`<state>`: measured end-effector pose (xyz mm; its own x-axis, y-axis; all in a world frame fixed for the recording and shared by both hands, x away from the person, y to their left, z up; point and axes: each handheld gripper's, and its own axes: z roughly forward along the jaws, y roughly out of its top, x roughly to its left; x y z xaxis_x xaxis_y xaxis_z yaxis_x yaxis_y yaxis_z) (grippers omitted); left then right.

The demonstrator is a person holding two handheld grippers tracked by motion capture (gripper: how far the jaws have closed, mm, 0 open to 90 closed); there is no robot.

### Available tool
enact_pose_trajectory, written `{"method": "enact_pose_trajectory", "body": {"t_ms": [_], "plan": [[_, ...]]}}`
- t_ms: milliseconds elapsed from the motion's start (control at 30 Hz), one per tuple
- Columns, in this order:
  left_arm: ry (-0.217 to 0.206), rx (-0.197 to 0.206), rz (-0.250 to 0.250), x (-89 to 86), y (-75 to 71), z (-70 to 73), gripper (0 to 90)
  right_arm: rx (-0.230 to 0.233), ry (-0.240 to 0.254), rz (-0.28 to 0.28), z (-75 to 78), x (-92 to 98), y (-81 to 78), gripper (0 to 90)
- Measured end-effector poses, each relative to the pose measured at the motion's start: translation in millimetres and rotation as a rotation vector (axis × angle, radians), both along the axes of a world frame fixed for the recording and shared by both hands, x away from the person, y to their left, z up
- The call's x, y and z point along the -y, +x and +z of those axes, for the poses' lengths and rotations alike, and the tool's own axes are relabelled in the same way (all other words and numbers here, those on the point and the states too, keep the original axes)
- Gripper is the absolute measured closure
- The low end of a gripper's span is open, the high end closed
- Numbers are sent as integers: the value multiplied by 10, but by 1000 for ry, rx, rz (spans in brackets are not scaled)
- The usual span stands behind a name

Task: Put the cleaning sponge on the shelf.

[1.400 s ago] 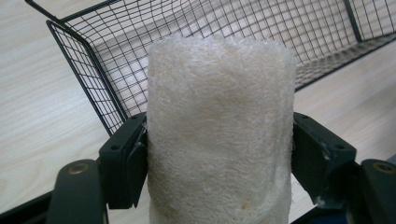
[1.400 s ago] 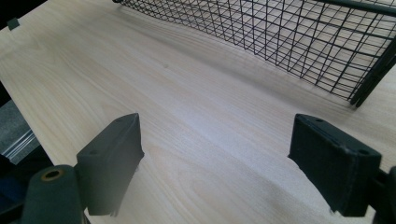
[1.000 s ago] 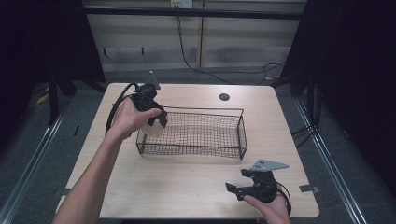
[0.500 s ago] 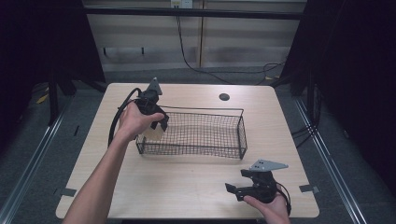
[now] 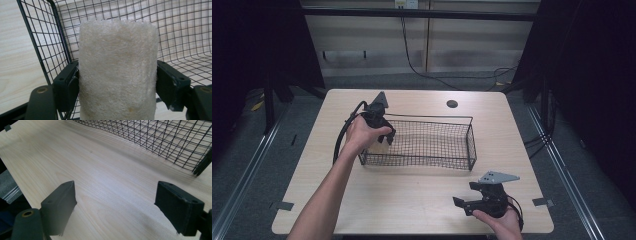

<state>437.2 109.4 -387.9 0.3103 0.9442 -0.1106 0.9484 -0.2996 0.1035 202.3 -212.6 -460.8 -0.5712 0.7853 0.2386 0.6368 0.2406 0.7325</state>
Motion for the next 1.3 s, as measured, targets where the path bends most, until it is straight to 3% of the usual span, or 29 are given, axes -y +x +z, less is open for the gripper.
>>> {"method": "enact_pose_trajectory", "body": {"t_ms": [267,367,533,767,1033,1100,1300], "plan": [[2,-12,28,26,14,-112,276,2,4,-1,5,-6,-2,166],[-9,-27,14,34,20,-162,276,2,4,-1,5,-5,0,167],[14,-35,12,40,25,-202,275,-1,4,7,3,-15,-3,167],[39,-50,65,15,41,-295,274,2,8,14,3,-23,-5,167],[61,-63,79,11,42,-355,273,1,6,18,-2,-23,0,166],[48,-70,82,15,42,-365,272,0,6,18,3,-25,-5,166],[80,-73,93,34,34,-412,272,2,7,16,2,-24,-5,166]]}}
